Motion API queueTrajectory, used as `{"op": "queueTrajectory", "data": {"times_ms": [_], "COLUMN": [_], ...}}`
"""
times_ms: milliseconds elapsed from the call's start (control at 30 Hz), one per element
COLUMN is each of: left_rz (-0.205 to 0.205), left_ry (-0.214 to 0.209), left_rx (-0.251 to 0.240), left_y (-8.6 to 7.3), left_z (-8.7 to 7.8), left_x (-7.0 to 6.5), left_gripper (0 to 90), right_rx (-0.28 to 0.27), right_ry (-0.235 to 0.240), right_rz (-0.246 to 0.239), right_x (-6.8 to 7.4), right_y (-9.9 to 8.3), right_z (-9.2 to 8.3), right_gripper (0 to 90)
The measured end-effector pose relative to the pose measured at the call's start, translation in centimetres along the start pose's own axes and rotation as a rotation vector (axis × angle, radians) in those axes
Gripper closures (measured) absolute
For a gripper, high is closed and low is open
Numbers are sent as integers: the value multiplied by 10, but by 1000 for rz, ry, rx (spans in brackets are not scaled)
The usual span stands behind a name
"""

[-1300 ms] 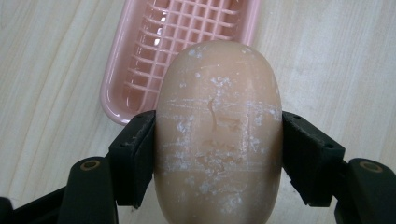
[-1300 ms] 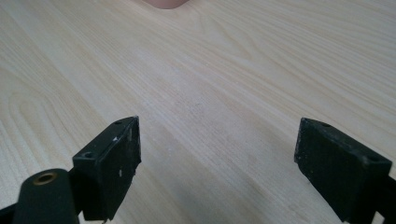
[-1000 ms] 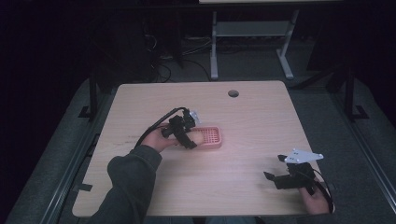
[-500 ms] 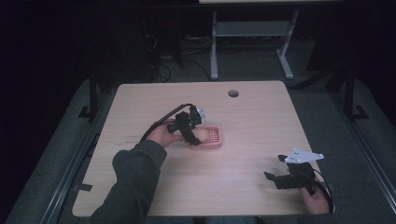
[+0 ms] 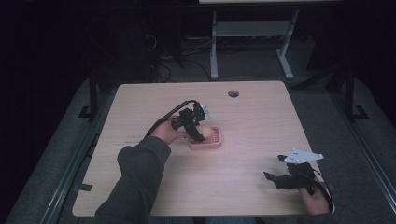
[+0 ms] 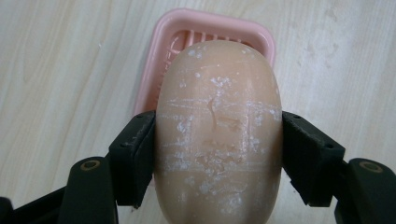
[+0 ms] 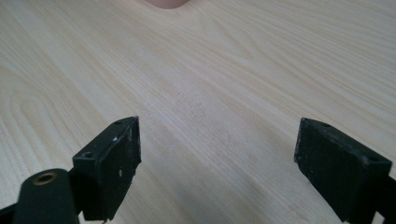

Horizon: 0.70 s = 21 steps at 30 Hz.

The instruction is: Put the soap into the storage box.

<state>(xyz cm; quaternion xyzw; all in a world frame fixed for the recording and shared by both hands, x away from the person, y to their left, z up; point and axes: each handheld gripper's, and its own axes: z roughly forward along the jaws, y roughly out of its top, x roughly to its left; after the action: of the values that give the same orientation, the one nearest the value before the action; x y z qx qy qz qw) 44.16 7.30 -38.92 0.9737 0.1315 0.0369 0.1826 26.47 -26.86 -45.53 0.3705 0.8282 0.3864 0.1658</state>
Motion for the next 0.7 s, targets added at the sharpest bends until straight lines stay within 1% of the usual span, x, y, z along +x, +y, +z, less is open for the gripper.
{"op": "queueTrajectory", "data": {"times_ms": [67,167,433,667,700], "left_rz": [-9,-7,-17,-15,-14], "left_ry": [-8,-11,-9,-15,-15], "left_rx": [-2,11,6,12,16], "left_y": [1,2,3,5,5], "left_z": [2,7,12,18,19], "left_x": [1,1,3,5,5], "left_gripper": [322,322,322,322,322], "right_rx": [-2,-1,1,1,1], "right_ry": [0,0,2,4,3], "right_rz": [0,-2,-4,-5,-12], "right_x": [0,0,0,0,-1], "right_y": [0,0,0,0,0], "right_z": [0,0,0,0,1], "right_gripper": [141,141,141,141,141]}}
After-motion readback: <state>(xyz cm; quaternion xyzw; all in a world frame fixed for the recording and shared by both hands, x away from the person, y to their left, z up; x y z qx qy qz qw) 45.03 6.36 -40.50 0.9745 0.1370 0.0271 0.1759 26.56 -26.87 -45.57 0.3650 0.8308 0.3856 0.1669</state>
